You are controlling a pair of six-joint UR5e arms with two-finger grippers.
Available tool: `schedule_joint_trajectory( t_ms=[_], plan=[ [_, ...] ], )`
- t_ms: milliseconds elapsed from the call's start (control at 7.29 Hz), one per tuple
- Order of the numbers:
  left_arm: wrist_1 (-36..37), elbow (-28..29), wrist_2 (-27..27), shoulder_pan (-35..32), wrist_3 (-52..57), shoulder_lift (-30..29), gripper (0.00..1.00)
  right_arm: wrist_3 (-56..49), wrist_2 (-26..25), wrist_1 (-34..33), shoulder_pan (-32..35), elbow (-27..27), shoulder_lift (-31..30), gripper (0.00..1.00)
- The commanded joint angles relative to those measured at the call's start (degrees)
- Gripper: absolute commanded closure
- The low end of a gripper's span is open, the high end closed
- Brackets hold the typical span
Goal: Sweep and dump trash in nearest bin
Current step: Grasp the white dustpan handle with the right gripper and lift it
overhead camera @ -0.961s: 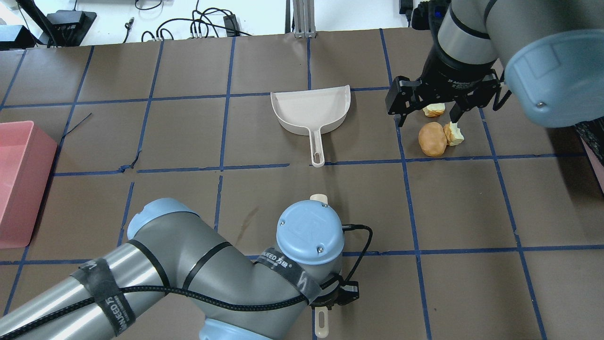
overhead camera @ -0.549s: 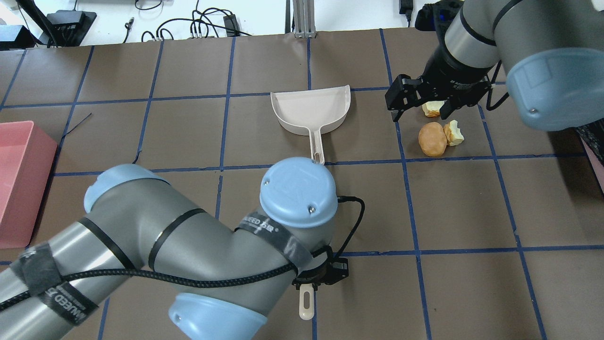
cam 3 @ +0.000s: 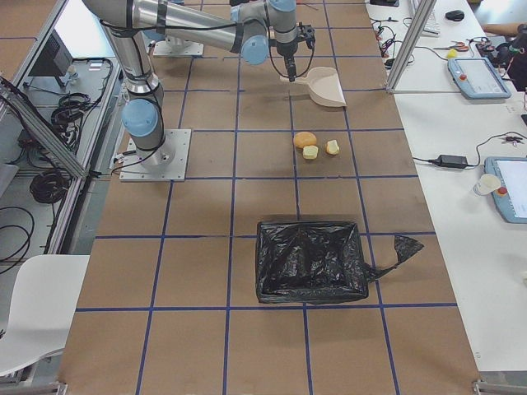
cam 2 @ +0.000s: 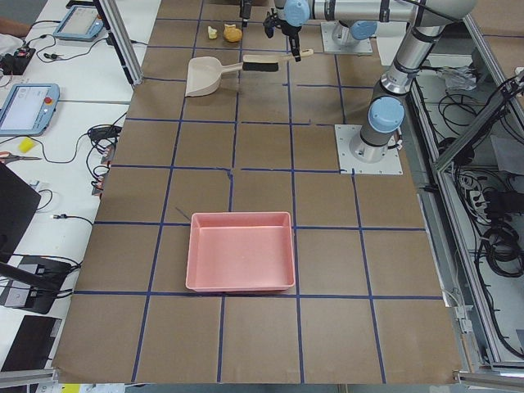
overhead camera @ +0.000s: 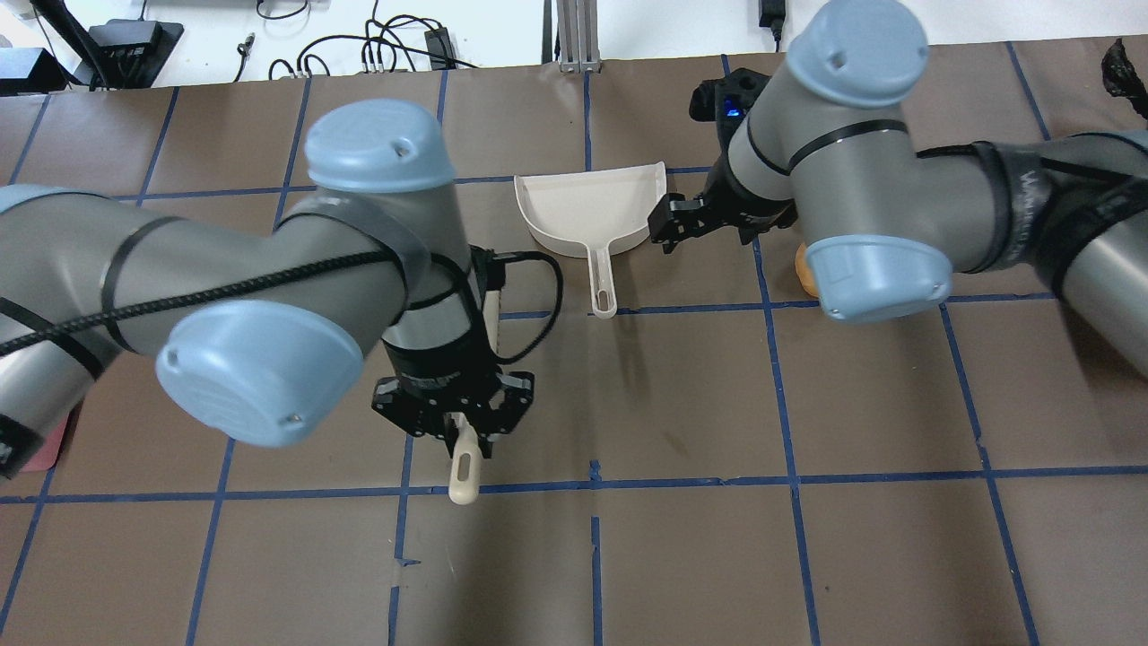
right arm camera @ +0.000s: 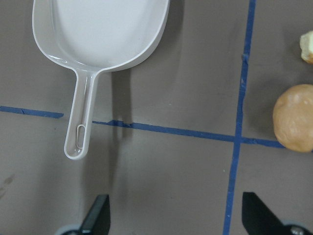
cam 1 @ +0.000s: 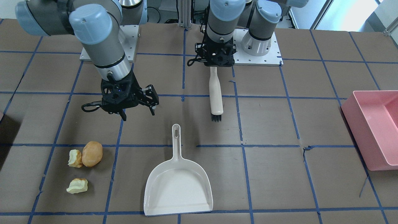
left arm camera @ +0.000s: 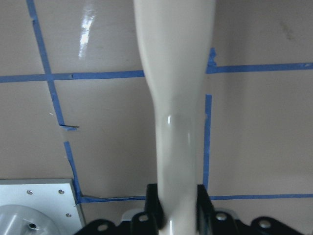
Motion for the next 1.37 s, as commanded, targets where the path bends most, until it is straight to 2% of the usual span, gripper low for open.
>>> schedule_joint_trajectory(
  t_ms=[0, 137, 275, 686, 961, 1098, 1235],
  plan=[
    [0.6, 0.4, -0.2, 11.2, 8.8, -2.6, 1.00, 8.8, -6.1, -12.6, 8.3, 0.1, 7.7, 0.05],
    [2.1, 0.5, -0.7, 13.5, 11.1, -5.1, 1.00, 11.5, -10.4, -17.9, 11.5, -0.2, 12.0, 0.04],
    [2.9, 1.6, -0.8, 13.6, 11.3, -6.2, 1.00, 13.1, -11.9, -20.4, 13.4, -0.2, 14.4, 0.04],
    [1.0, 2.7, -1.6, 12.8, 10.5, -6.2, 1.00, 14.7, -12.0, -21.1, 13.5, 0.2, 15.9, 0.06],
    [1.0, 2.8, -5.2, 12.8, 10.5, -5.6, 1.00, 15.1, -12.0, -21.1, 13.3, 0.4, 16.7, 0.06],
    [-0.5, 2.8, -5.2, 12.8, 10.5, -4.9, 1.00, 15.3, -12.0, -21.1, 13.2, 0.4, 16.7, 0.15],
    [-1.4, 2.8, -5.3, 12.7, 10.3, -4.9, 1.00, 15.3, -11.9, -21.0, 13.2, 0.3, 16.6, 0.42]
  ],
)
